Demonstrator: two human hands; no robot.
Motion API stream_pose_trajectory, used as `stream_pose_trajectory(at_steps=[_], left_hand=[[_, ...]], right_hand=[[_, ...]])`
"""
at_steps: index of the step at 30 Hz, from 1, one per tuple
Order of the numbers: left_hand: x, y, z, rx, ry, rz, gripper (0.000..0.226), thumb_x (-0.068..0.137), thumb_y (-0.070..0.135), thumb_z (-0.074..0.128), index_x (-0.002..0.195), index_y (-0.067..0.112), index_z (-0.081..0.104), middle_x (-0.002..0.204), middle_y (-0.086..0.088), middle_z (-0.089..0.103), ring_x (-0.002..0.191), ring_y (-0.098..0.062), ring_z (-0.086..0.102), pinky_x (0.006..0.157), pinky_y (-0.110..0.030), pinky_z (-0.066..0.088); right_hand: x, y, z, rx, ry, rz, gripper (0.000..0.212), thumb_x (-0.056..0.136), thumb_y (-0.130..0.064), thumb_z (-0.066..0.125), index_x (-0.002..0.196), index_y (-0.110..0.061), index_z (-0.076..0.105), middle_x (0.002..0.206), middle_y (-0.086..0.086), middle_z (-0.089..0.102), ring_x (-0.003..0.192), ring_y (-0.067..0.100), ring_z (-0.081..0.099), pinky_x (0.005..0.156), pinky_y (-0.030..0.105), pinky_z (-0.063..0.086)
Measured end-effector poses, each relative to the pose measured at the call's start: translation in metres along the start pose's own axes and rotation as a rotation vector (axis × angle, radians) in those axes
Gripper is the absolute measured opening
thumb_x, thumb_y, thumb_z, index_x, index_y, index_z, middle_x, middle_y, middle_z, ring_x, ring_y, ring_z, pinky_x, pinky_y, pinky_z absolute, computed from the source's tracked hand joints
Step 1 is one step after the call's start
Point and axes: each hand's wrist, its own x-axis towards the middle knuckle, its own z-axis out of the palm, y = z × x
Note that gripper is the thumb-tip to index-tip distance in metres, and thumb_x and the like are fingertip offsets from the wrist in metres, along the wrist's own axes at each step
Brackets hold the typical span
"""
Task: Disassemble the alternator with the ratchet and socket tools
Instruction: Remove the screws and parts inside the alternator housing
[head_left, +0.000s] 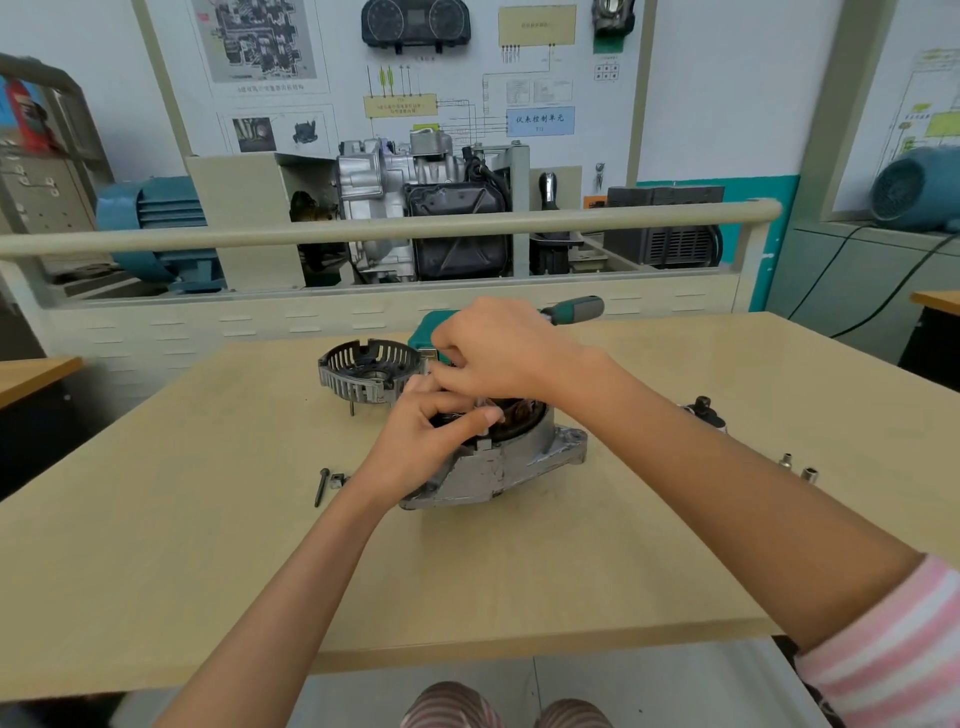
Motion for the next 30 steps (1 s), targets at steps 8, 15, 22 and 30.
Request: stream_pose_trajectory(at_steps=[8, 15, 22, 30], left_hand=[[0.0, 0.004, 0.008, -0.025, 0.048, 0.02, 0.026, 0.081, 0.005, 0.069, 0.076, 0.03, 0.071, 0.094, 0.003, 0.062, 0.098, -0.013, 0.047, 0.092, -0.03, 0.033], [0.0, 0.003, 0.0, 0.071, -0.042, -0.024, 0.017, 0.087, 0.021, 0.063, 0.087, 0.009, 0.075, 0.097, 0.013, 0.055, 0.106, -0.011, 0.042, 0.095, -0.026, 0.033], [-0.001, 0.0, 0.006, 0.044, 0.026, 0.037, 0.012, 0.083, 0.014, 0.068, 0.075, 0.007, 0.076, 0.089, -0.004, 0.058, 0.09, 0.006, 0.042, 0.092, -0.016, 0.027], [0.0, -0.002, 0.007, 0.064, 0.054, 0.012, 0.016, 0.083, 0.013, 0.068, 0.071, 0.022, 0.073, 0.089, 0.006, 0.058, 0.091, 0.007, 0.041, 0.084, -0.006, 0.027]], right_hand=[[0.007, -0.022, 0.012, -0.259, 0.066, 0.378, 0.022, 0.091, -0.016, 0.047, 0.07, -0.017, 0.042, 0.058, 0.0, 0.034, 0.052, 0.017, 0.038, 0.041, 0.024, 0.022], [0.005, 0.001, 0.008, -0.022, 0.031, 0.043, 0.04, 0.09, -0.031, 0.047, 0.056, -0.018, 0.032, 0.054, -0.007, 0.034, 0.051, 0.012, 0.034, 0.045, 0.026, 0.019], [0.002, 0.002, 0.008, -0.029, 0.025, 0.147, 0.034, 0.091, -0.027, 0.046, 0.061, -0.015, 0.037, 0.056, -0.005, 0.036, 0.056, 0.016, 0.039, 0.045, 0.026, 0.022], [0.009, -0.017, 0.011, -0.223, 0.015, 0.413, 0.015, 0.09, -0.014, 0.049, 0.077, -0.019, 0.045, 0.062, -0.002, 0.037, 0.06, 0.016, 0.042, 0.044, 0.025, 0.022]])
